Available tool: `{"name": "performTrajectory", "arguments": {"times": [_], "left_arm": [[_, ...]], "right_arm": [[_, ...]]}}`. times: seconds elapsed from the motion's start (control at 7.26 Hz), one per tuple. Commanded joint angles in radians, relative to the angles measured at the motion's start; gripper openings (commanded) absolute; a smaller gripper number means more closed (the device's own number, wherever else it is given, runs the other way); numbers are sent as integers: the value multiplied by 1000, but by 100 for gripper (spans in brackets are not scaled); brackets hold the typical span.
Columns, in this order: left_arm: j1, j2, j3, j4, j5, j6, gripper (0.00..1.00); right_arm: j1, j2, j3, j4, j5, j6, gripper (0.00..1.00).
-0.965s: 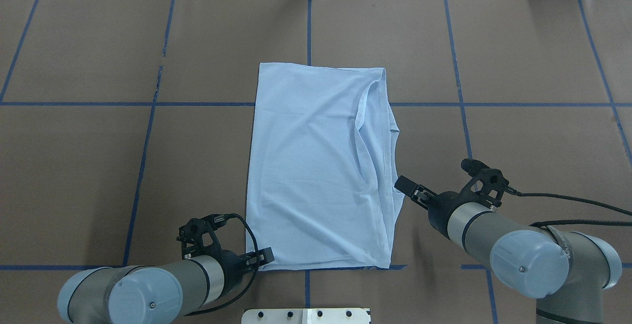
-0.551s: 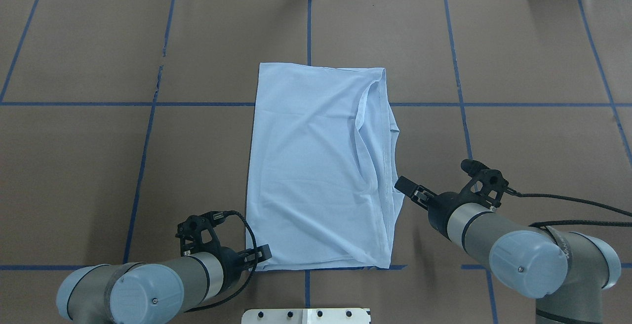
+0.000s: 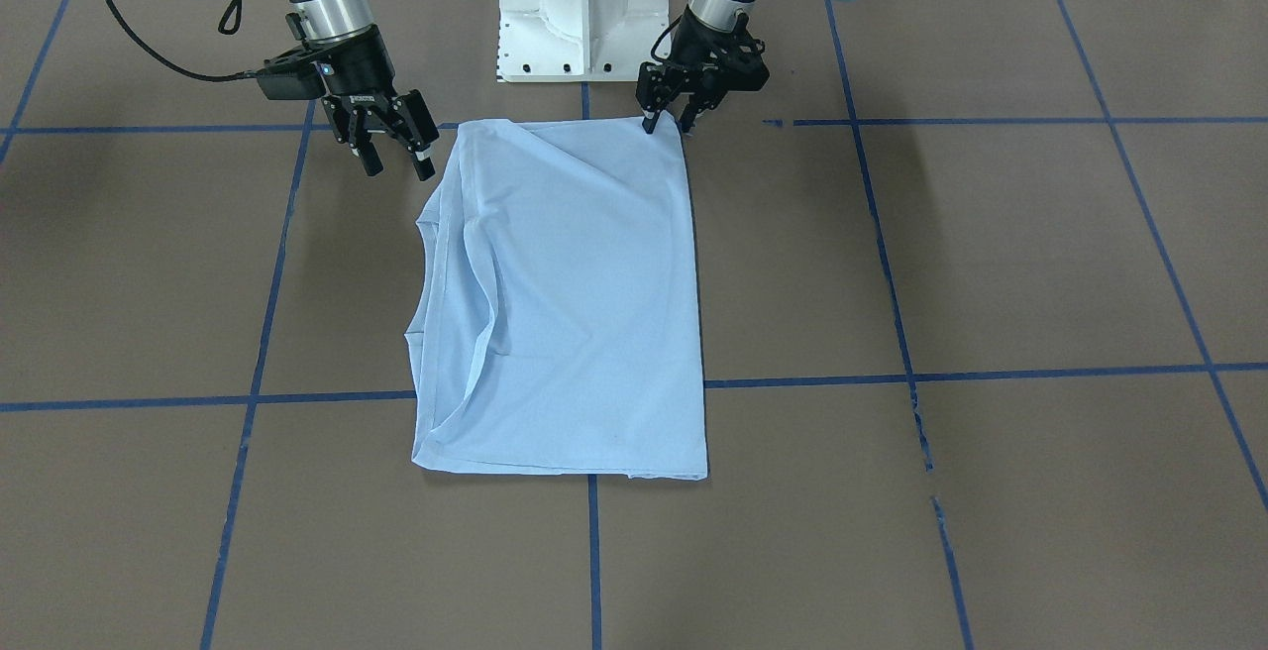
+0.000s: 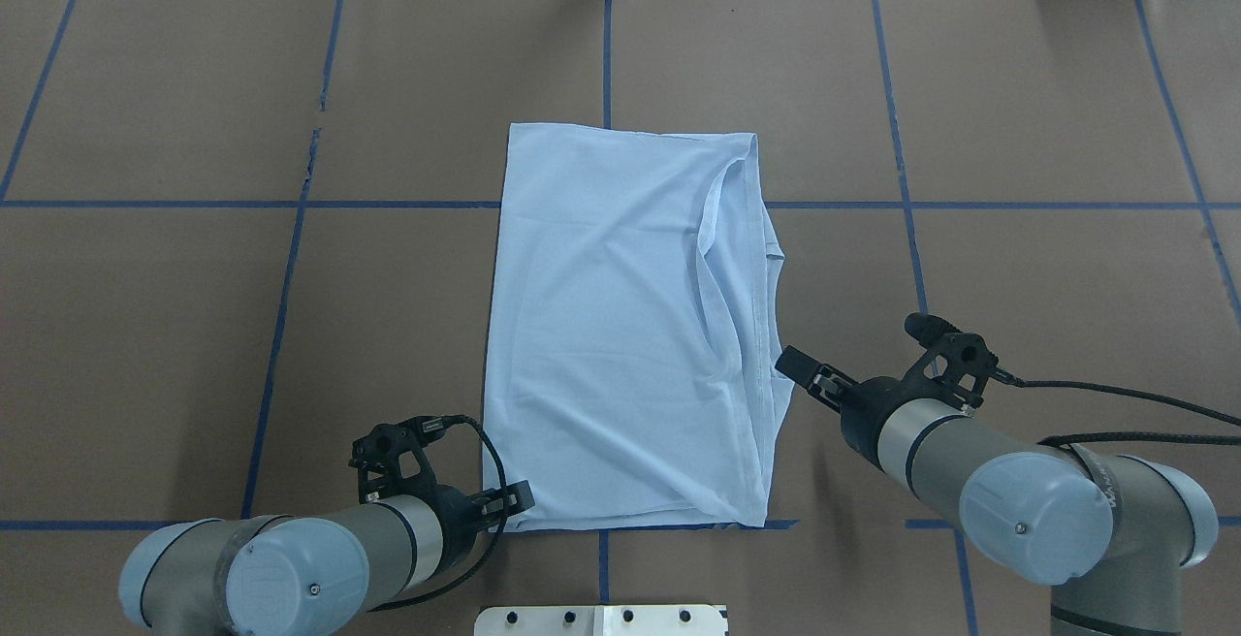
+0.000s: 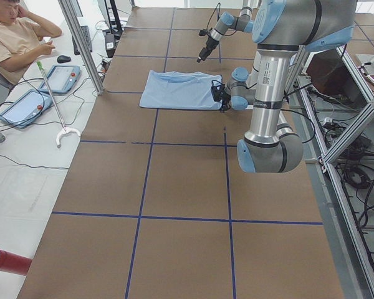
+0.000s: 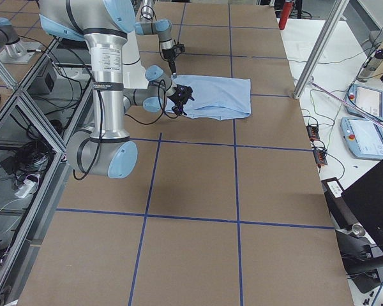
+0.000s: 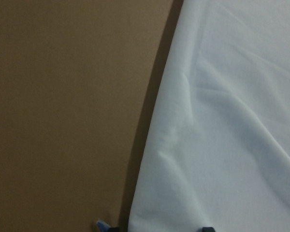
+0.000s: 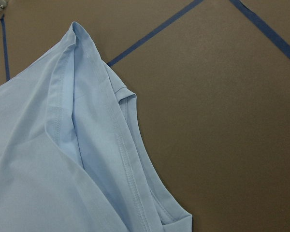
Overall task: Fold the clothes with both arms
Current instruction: 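Grasp the shirt's near corners with both grippers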
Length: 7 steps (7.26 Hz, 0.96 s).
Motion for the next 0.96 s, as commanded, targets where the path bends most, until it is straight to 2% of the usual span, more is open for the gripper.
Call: {"name": "performTrajectory", "arguments": {"times": [0.0, 0.14, 0.41, 0.55, 0.83], "left_arm": [[0, -13, 10, 0, -3, -1, 65], [2, -19, 10, 0, -3, -2, 62], [0, -19, 10, -1, -1, -4, 5], [0, -19, 9, -1, -1, -4, 0], [0, -19, 3, -1, 0, -5, 0]], "right_arm": [[0, 0, 0, 0, 0, 0, 100], [0, 0, 0, 0, 0, 1, 100], [0, 0, -2, 2, 0, 1, 100], [-2, 2, -3, 0, 0, 1, 100], [-3, 58, 6, -55, -2, 80, 99]]}}
